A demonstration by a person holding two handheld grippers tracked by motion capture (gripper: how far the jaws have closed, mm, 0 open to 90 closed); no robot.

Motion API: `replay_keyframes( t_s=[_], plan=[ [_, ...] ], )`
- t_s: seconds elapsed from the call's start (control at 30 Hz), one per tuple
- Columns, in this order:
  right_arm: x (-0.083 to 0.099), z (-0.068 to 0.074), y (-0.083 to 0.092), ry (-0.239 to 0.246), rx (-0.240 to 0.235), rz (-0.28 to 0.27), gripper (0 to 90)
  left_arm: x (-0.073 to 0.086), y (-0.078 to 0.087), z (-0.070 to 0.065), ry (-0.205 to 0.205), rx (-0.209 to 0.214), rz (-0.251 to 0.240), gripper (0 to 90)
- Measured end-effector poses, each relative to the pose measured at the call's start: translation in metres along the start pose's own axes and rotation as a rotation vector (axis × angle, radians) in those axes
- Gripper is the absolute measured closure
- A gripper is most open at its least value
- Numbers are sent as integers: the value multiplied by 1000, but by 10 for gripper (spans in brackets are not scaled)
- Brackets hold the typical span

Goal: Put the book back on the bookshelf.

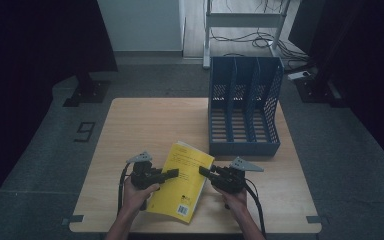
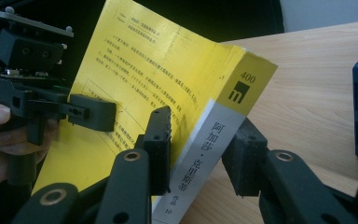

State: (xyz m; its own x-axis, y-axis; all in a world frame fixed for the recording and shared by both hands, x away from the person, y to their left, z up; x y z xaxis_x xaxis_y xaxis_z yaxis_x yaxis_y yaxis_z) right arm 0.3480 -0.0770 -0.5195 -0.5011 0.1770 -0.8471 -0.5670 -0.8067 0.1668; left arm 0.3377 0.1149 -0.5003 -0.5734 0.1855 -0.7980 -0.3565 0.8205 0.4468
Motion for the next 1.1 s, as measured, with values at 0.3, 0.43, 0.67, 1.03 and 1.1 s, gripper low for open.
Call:
replay_keyframes(
  t_s=[0.3,0.43,0.67,1.03,1.1],
  plan=[
    [-10,12,8,111,4,-20,652,-2,1,-5,-5,22,-17,788],
    [-15,19,11,157,3,-35,657,-3,1,-6,-6,33,-20,794],
    [-12,24,7,141,-17,-36,633,-3,0,-10,-15,53,-19,811],
    [-16,29,11,130,-52,-55,711,-5,-2,-11,-23,69,-50,719],
    [-20,32,15,161,-54,-68,722,-6,-2,-13,-26,80,-60,693]
  ],
)
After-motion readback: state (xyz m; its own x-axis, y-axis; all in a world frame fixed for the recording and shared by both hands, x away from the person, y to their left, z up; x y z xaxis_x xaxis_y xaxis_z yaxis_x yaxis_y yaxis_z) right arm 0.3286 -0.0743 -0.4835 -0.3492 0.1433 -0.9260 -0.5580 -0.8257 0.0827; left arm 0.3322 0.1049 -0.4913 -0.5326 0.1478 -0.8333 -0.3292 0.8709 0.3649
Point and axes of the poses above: each handheld gripper's, and its own axes: y roughly backward along the jaws, x roughly out of its underside, z roughly to its left, the point moved 7 cm from there along -y, roughly forward along the jaws, and after that the axes turned 5 degrees about -y, right-handed, at the moved point
